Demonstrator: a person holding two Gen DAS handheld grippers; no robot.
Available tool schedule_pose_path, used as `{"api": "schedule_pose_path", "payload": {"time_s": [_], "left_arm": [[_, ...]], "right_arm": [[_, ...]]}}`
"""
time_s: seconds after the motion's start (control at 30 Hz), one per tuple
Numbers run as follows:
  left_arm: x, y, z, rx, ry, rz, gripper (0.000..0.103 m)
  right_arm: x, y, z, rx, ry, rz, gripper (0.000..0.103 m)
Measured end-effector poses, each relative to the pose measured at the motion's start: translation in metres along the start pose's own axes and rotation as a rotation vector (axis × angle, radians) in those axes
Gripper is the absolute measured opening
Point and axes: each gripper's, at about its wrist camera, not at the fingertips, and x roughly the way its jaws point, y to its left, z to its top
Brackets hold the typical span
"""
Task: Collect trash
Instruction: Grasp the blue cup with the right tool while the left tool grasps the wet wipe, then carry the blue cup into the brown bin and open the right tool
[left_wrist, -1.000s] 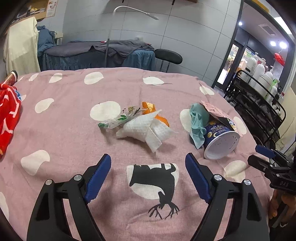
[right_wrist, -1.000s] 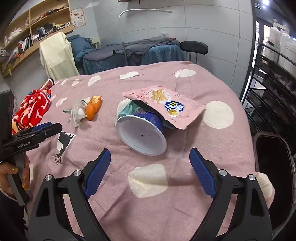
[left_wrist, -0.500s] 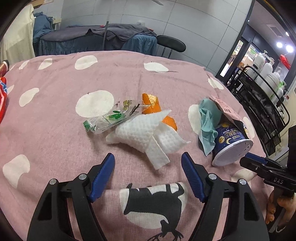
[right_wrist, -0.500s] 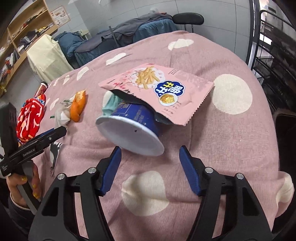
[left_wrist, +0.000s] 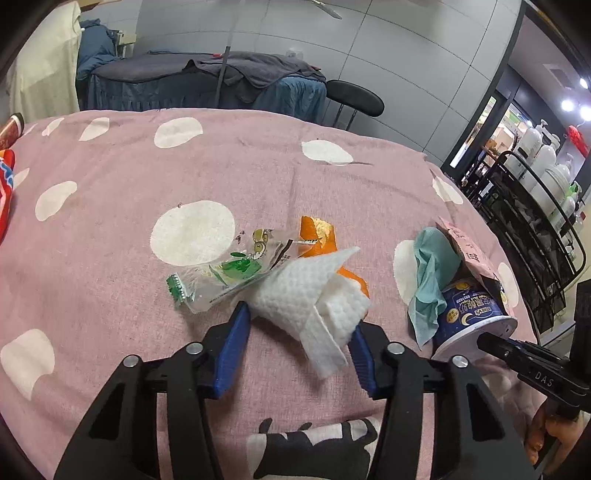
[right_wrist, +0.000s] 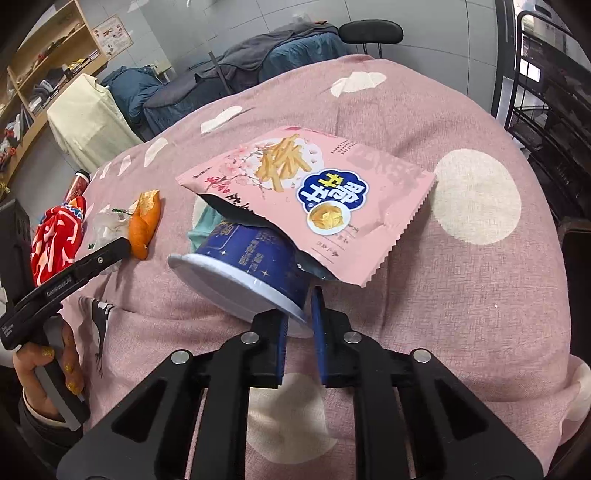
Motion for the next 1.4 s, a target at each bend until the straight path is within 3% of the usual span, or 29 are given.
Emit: {"api": "schedule_pose_path", "payload": {"time_s": [0.1,0.17,0.6,0.83,1.17,1.4], "left_arm": [[-0.002,0.001,-0.001,-0.002,-0.006,0.004,0.036],[-0.003,0.001,-0.002,0.002,-0.005,-0.007,0.019],[-0.042,-0.005,-0.025,0.031,-0.069,-0.048,0.019],[-0.07,-0.016,-0.041,0.085,-0.135,-0.049,0.019],[-0.085,-0.042,-0.056,0.127,-0.17,-0.114,0.019],[-0.083,-0.08,-0.061,0.187,-0.168,-0.197,0.019]], "right_arm": [[-0.006,0.005,-0.002,-0.027,-0.03,0.002,0.009],[-0.008,0.006,-0.002,-0.036,-0.044,0.008,0.008],[-0.029,0.028,-0.006,-0.142,-0.133,0.013,0.008],[-0.047,0.038,-0.018,-0.169,-0.156,0.071,0.008],[-0.075,0.049,-0.042,-0.21,-0.241,0.119,0.008],[-0.115,0.026,-0.049,-0.183,-0.334,0.089,0.008]]}}
